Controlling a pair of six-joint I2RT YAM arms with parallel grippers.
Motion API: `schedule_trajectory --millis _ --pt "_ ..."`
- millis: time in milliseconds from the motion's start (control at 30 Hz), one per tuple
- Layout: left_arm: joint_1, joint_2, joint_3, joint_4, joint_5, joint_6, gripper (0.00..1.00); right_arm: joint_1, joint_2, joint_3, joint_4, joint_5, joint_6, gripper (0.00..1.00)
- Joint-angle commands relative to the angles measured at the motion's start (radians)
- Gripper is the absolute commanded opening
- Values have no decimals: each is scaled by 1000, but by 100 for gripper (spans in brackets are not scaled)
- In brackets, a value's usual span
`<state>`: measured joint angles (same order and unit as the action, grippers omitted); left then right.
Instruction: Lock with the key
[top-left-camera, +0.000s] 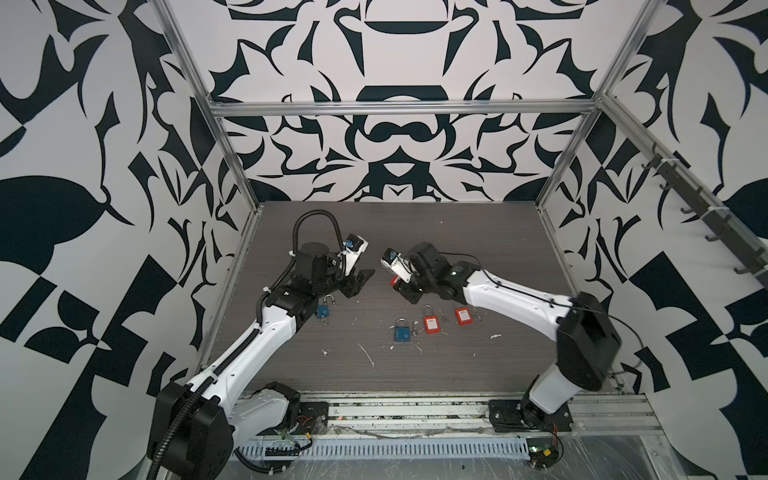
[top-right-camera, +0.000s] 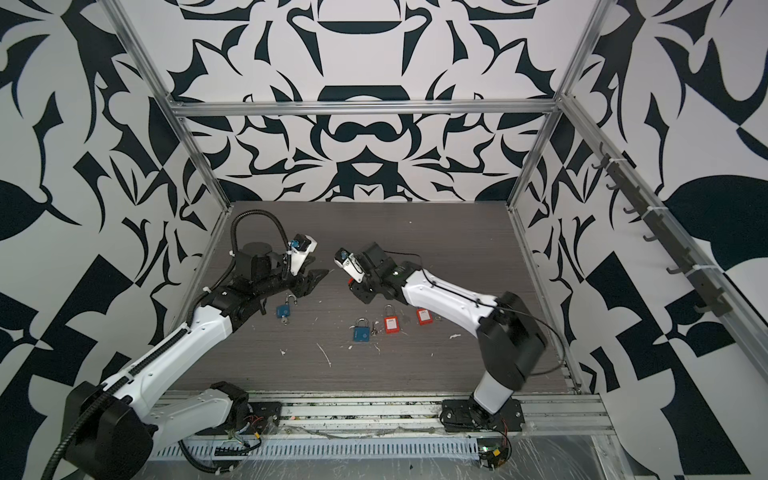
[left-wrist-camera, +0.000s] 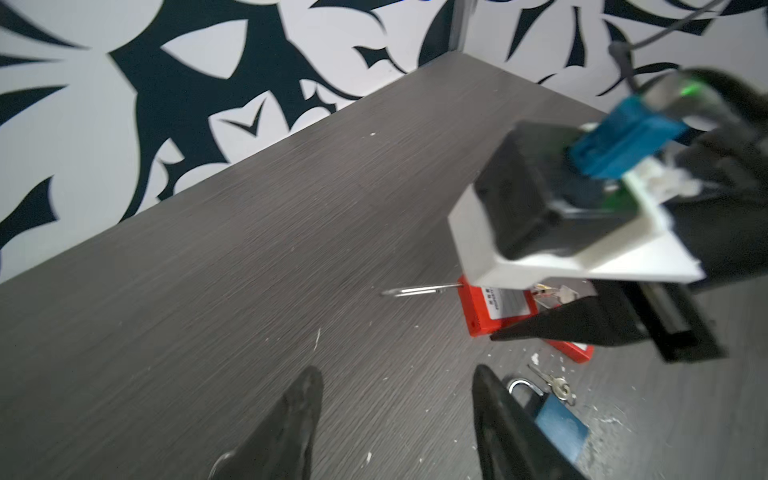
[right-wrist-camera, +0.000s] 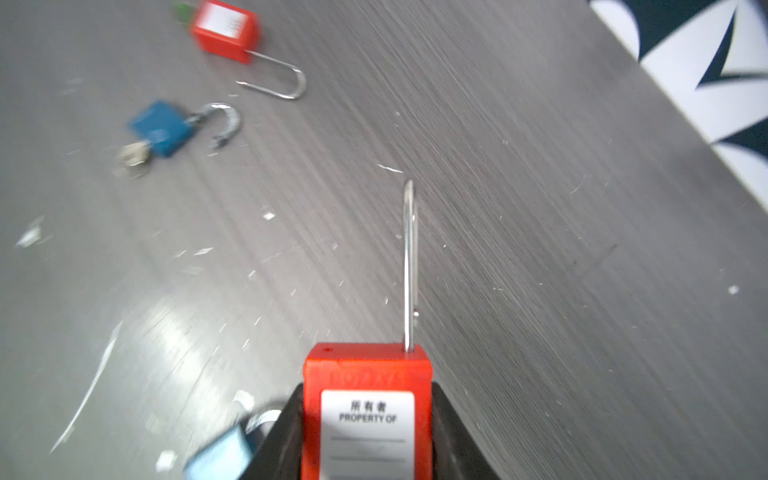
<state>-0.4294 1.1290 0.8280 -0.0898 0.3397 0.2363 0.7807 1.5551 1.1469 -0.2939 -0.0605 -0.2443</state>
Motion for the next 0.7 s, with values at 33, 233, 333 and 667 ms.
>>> schedule_trajectory --millis 33,233,333,667 --pt "3 18 52 -65 292 183 59 -21 -199 -149 45 -121 -231 19" --pt "-7 100 98 -106 531 300 50 -21 -434 -297 66 -162 -334 16" --pt "-48 155 141 -164 572 348 46 -21 -485 -306 19 -150 -345 15" --pt "-115 255 148 -116 562 371 39 -21 -585 -325 -42 -139 -374 14"
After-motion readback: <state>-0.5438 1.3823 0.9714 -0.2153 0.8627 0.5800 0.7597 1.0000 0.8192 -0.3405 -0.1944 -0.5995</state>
